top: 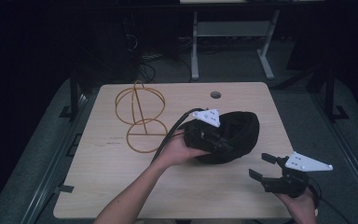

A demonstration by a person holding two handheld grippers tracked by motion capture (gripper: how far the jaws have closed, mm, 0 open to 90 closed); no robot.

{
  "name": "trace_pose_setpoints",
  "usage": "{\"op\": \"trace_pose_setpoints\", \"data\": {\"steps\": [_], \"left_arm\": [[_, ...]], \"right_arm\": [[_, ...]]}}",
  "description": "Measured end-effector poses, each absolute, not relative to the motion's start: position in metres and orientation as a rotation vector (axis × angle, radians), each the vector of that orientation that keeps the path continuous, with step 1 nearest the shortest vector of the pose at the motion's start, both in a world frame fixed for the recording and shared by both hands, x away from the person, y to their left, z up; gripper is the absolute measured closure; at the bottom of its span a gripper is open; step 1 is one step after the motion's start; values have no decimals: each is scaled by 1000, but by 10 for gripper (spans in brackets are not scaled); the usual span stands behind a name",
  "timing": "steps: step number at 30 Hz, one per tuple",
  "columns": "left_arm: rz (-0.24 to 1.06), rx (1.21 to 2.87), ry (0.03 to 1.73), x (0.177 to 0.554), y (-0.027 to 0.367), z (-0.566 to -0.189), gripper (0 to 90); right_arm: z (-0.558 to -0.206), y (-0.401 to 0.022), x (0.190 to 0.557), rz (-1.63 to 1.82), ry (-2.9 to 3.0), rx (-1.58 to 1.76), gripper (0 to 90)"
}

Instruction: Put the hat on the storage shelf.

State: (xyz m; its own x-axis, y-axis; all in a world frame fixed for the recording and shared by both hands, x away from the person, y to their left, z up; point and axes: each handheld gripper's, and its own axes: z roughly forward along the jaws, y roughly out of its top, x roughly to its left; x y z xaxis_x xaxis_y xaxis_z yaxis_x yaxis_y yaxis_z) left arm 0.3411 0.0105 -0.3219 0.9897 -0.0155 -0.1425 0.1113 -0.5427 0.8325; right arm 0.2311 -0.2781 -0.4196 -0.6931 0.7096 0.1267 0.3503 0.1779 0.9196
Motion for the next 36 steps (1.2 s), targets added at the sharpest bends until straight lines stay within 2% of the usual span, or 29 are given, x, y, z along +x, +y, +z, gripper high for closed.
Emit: {"op": "trace_pose_setpoints", "data": {"steps": [5, 20, 24, 25, 27, 32, 36], "left_arm": [[-163, 2109, 61, 340, 11, -313, 781], [-200, 2049, 19, 334, 2, -301, 779], [-215, 2010, 11, 332, 3, -299, 780], [-218, 2006, 9, 332, 3, -299, 780], [-220, 2004, 3, 331, 2, -298, 780], [-222, 1995, 7, 331, 3, -297, 779], [-241, 1971, 13, 332, 5, -295, 780]], "right_arm": [[-415, -270, 234, 1527, 2111, 1026, 143], [-419, -262, 252, 1676, 1942, 1027, 171], [-420, -263, 256, 1731, 1918, 993, 281], [-419, -262, 255, 1734, 1920, 975, 338], [-419, -261, 255, 1735, 1910, 955, 382], [-417, -263, 252, 1749, 1881, 929, 565], [-415, -266, 251, 1773, 1870, 914, 647]]}}
